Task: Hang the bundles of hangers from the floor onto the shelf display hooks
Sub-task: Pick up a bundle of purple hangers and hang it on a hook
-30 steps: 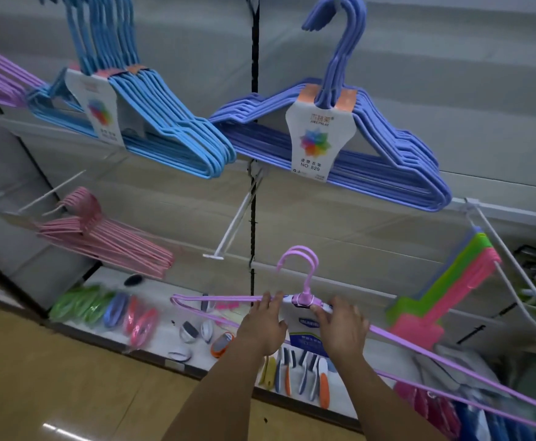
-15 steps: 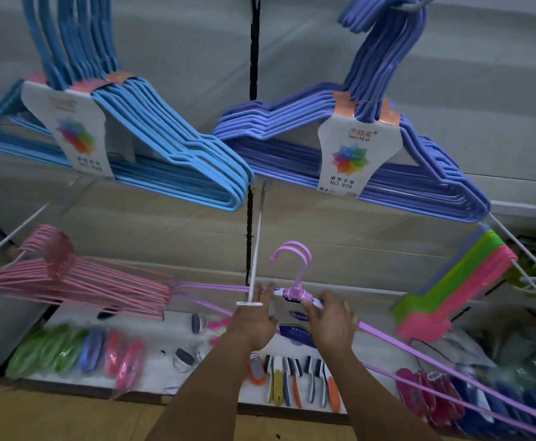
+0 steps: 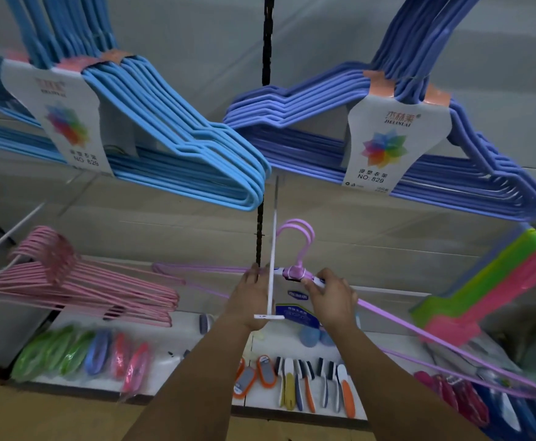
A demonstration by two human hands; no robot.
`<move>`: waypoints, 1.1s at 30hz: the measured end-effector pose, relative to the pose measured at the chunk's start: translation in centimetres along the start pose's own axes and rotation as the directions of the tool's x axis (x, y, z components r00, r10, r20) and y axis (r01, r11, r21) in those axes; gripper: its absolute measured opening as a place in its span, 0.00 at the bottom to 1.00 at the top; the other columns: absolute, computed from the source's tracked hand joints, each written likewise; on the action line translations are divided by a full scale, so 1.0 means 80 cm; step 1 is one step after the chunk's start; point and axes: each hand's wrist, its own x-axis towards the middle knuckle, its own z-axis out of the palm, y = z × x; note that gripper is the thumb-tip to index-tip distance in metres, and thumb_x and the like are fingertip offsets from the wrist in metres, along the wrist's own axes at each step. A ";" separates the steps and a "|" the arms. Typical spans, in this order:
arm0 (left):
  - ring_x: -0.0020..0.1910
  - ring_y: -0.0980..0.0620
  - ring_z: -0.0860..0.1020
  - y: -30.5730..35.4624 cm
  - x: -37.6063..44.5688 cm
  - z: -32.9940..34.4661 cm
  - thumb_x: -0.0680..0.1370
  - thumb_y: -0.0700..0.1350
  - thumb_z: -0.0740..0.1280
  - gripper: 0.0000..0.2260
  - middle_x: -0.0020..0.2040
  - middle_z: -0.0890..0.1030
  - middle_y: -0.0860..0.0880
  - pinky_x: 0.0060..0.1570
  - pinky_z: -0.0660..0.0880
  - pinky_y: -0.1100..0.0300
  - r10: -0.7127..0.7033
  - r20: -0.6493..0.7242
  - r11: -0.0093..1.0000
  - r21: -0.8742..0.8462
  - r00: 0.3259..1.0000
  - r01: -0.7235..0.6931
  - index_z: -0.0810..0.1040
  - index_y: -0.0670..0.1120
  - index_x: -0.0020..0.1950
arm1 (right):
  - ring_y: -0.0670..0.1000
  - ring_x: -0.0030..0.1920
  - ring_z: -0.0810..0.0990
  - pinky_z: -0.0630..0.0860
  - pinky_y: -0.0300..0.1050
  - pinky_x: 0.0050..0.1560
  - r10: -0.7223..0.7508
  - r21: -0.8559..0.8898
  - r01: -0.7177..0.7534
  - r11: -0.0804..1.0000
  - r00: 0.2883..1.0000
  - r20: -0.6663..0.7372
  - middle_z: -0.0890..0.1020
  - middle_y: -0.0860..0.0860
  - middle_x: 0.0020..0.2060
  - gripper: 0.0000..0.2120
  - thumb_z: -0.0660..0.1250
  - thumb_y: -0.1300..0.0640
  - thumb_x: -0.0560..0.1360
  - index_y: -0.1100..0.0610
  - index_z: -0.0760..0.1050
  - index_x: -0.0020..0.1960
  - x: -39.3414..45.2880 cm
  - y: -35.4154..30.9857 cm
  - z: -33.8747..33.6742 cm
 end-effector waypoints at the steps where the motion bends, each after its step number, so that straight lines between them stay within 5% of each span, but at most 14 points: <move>1: 0.73 0.40 0.59 -0.002 0.005 0.001 0.78 0.42 0.62 0.30 0.75 0.58 0.39 0.71 0.61 0.50 0.008 -0.016 0.999 0.040 1.000 -0.007 0.53 0.45 0.77 | 0.55 0.48 0.74 0.58 0.45 0.47 0.002 0.005 -0.002 1.000 1.000 0.001 0.74 0.50 0.39 0.10 0.63 0.46 0.78 0.52 0.68 0.44 0.003 -0.001 0.001; 7: 0.75 0.42 0.55 -0.016 0.028 0.002 0.80 0.48 0.56 0.28 0.77 0.53 0.43 0.73 0.54 0.50 0.031 -0.098 0.963 0.270 0.995 -0.004 0.50 0.47 0.78 | 0.56 0.49 0.74 0.59 0.46 0.49 0.045 0.067 -0.045 0.997 0.999 0.013 0.77 0.52 0.40 0.12 0.63 0.45 0.77 0.53 0.69 0.44 0.023 -0.004 0.013; 13: 0.70 0.47 0.62 -0.030 0.045 -0.016 0.82 0.49 0.54 0.22 0.71 0.65 0.48 0.69 0.58 0.54 0.093 -0.220 0.943 0.331 0.971 -0.015 0.57 0.53 0.76 | 0.55 0.47 0.73 0.63 0.47 0.52 0.054 0.095 -0.060 0.994 0.997 0.058 0.76 0.50 0.39 0.13 0.62 0.43 0.77 0.52 0.69 0.43 0.037 -0.009 0.031; 23: 0.58 0.46 0.71 -0.055 0.080 -0.023 0.81 0.45 0.56 0.12 0.57 0.74 0.45 0.59 0.65 0.54 0.123 -0.287 0.937 0.350 0.950 -0.016 0.68 0.47 0.64 | 0.52 0.37 0.70 0.63 0.46 0.44 0.029 0.291 -0.052 0.955 0.996 0.081 0.71 0.46 0.29 0.16 0.67 0.50 0.76 0.51 0.66 0.33 0.054 -0.010 0.070; 28: 0.55 0.44 0.71 -0.074 0.082 -0.023 0.81 0.43 0.56 0.12 0.57 0.74 0.43 0.54 0.66 0.54 0.105 -0.242 0.937 0.350 0.965 -0.014 0.68 0.46 0.65 | 0.54 0.39 0.72 0.69 0.48 0.44 -0.016 0.251 -0.012 0.968 0.994 0.111 0.76 0.51 0.35 0.09 0.66 0.52 0.76 0.55 0.72 0.41 0.059 -0.018 0.087; 33: 0.56 0.42 0.71 -0.077 0.090 -0.021 0.81 0.42 0.56 0.12 0.57 0.73 0.41 0.51 0.66 0.53 0.029 -0.258 0.967 0.251 0.966 0.038 0.69 0.44 0.64 | 0.60 0.45 0.79 0.76 0.55 0.49 -0.093 0.155 0.083 0.984 0.994 0.058 0.82 0.56 0.41 0.14 0.66 0.47 0.76 0.59 0.78 0.50 0.080 -0.030 0.088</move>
